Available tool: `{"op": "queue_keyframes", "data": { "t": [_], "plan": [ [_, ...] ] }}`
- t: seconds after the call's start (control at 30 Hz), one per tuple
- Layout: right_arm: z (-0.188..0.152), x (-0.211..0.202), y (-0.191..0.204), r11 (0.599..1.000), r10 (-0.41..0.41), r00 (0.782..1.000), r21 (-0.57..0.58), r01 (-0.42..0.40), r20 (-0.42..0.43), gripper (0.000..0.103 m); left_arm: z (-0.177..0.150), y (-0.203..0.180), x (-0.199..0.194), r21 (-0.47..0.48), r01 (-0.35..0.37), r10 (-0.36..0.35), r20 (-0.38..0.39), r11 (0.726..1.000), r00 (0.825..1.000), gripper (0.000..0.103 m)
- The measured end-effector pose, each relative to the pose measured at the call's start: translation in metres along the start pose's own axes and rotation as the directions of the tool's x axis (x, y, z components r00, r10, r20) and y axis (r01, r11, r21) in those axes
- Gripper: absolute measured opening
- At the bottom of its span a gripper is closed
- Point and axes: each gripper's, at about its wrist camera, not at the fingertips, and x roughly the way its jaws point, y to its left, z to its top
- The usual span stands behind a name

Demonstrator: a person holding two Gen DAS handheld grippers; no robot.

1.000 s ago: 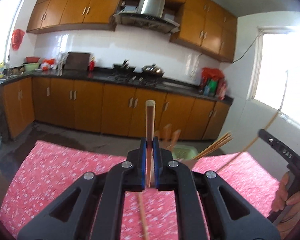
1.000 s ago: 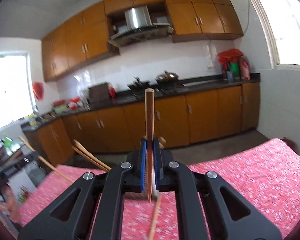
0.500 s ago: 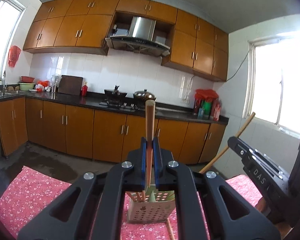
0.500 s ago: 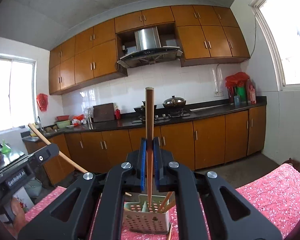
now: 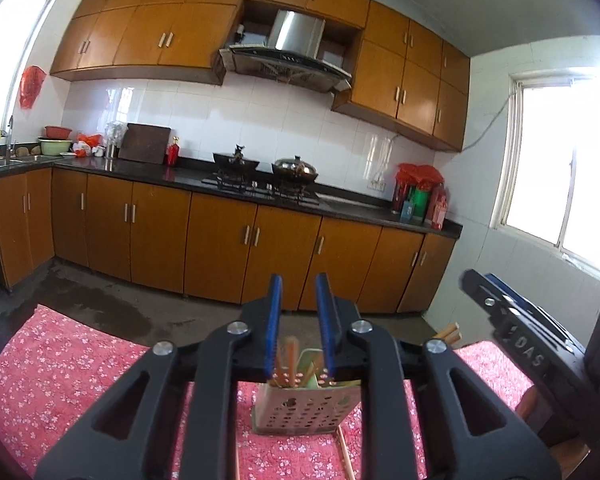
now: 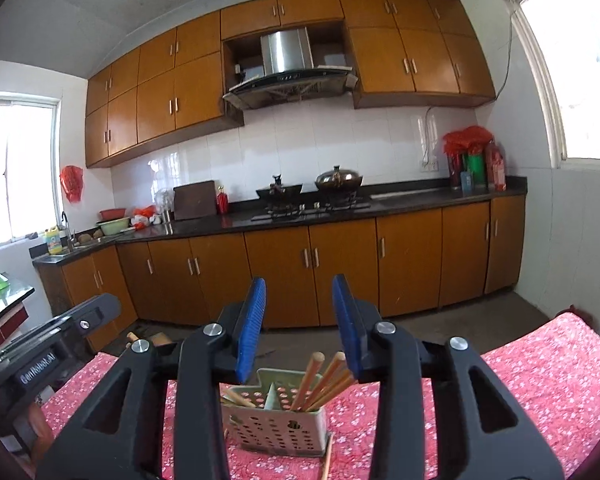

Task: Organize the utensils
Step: 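Open both tools to drop the chopsticks into the metal holder, then lower the left tool and grasp a chopstick while the right tool grasps one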

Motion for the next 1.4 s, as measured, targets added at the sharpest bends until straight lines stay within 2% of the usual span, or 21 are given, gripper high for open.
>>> {"op": "queue_keyframes", "data": {
  "t": [0.1, 0.17, 0.2, 0.3, 0.4, 0.43, 0.57, 0.63, 0.77, 0.83, 0.87, 0.9, 0.97, 1.17, 1.2, 1.3, 1.33, 1.4],
  "plan": [
    [0.002, -0.012, -0.015, 0.999, -0.037, 0.999, 0.014, 0.037, 0.003, 0.037, 0.004, 0.011, -0.019, -0.019, -0.018, 0.019, 0.027, 1.000, 0.999, 0.026],
    [-0.005, -0.018, -0.030, 0.997, -0.076, 0.997, 0.025, 0.077, -0.030, 0.037, 0.003, 0.023, -0.032, -0.020, -0.056, 0.057, 0.035, 0.998, 0.998, 0.030],
    [-0.011, -0.018, -0.037, 0.995, -0.093, 0.994, 0.028, 0.095, -0.052, 0.037, 0.001, 0.029, -0.038, -0.016, -0.080, 0.081, 0.029, 0.997, 0.996, 0.033],
    [-0.042, -0.011, -0.060, 0.988, -0.148, 0.971, 0.020, 0.155, -0.187, 0.037, -0.018, 0.054, -0.043, 0.004, -0.160, 0.160, -0.033, 0.987, 0.986, 0.035],
    [-0.086, 0.000, -0.075, 0.985, -0.154, 0.927, 0.021, 0.171, -0.342, 0.037, -0.051, 0.082, -0.037, 0.019, -0.217, 0.217, -0.141, 0.976, 0.966, 0.035],
    [-0.107, 0.005, -0.077, 0.988, -0.129, 0.900, 0.029, 0.155, -0.417, 0.036, -0.061, 0.089, -0.034, 0.020, -0.226, 0.226, -0.176, 0.974, 0.958, 0.035],
    [-0.168, 0.009, -0.064, 0.996, 0.001, 0.818, 0.078, 0.054, -0.575, 0.032, -0.113, 0.107, -0.022, 0.020, -0.225, 0.218, -0.340, 0.974, 0.915, 0.035],
    [-0.193, 0.008, -0.048, 0.996, 0.053, 0.780, 0.088, 0.003, -0.623, 0.031, -0.132, 0.105, -0.020, 0.021, -0.200, 0.193, -0.387, 0.980, 0.902, 0.035],
    [-0.221, 0.009, -0.029, 0.996, 0.079, 0.739, 0.078, -0.035, -0.669, 0.031, -0.163, 0.090, -0.018, 0.032, -0.126, 0.127, -0.457, 0.991, 0.881, 0.035],
    [-0.231, 0.008, -0.023, 0.998, 0.058, 0.728, 0.055, -0.027, -0.683, 0.031, -0.174, 0.084, -0.016, 0.039, -0.098, 0.105, -0.481, 0.994, 0.870, 0.035],
    [-0.235, 0.009, -0.021, 0.999, 0.036, 0.724, 0.034, -0.018, -0.689, 0.027, -0.179, 0.080, -0.016, 0.042, -0.089, 0.098, -0.491, 0.995, 0.866, 0.035],
    [-0.236, 0.009, -0.018, 1.000, 0.015, 0.734, 0.009, -0.012, -0.679, 0.016, -0.185, 0.076, -0.015, 0.044, -0.077, 0.089, -0.506, 0.996, 0.858, 0.035],
    [-0.236, 0.011, -0.023, 1.000, -0.014, 0.733, -0.003, 0.016, -0.680, 0.008, -0.194, 0.068, -0.012, 0.053, -0.058, 0.077, -0.535, 0.997, 0.842, 0.035],
    [-0.233, 0.014, -0.054, 0.991, -0.043, 0.734, 0.062, 0.116, -0.678, 0.008, -0.218, 0.050, 0.000, 0.105, -0.042, 0.096, -0.588, 0.994, 0.803, 0.034],
    [-0.233, 0.014, -0.056, 0.991, -0.048, 0.734, 0.060, 0.120, -0.677, 0.008, -0.222, 0.047, 0.003, 0.116, -0.045, 0.106, -0.594, 0.992, 0.798, 0.031],
    [-0.232, 0.017, -0.058, 0.992, -0.058, 0.737, 0.046, 0.120, -0.674, 0.008, -0.235, 0.048, 0.014, 0.151, -0.073, 0.152, -0.620, 0.986, 0.770, 0.011],
    [-0.231, 0.018, -0.058, 0.992, -0.063, 0.737, 0.040, 0.121, -0.672, 0.008, -0.234, 0.049, 0.017, 0.151, -0.083, 0.160, -0.623, 0.985, 0.766, 0.009],
    [-0.229, 0.024, -0.059, 0.992, -0.078, 0.740, 0.025, 0.127, -0.668, 0.008, -0.231, 0.058, 0.022, 0.150, -0.115, 0.184, -0.612, 0.982, 0.769, 0.009]
  ]
}}
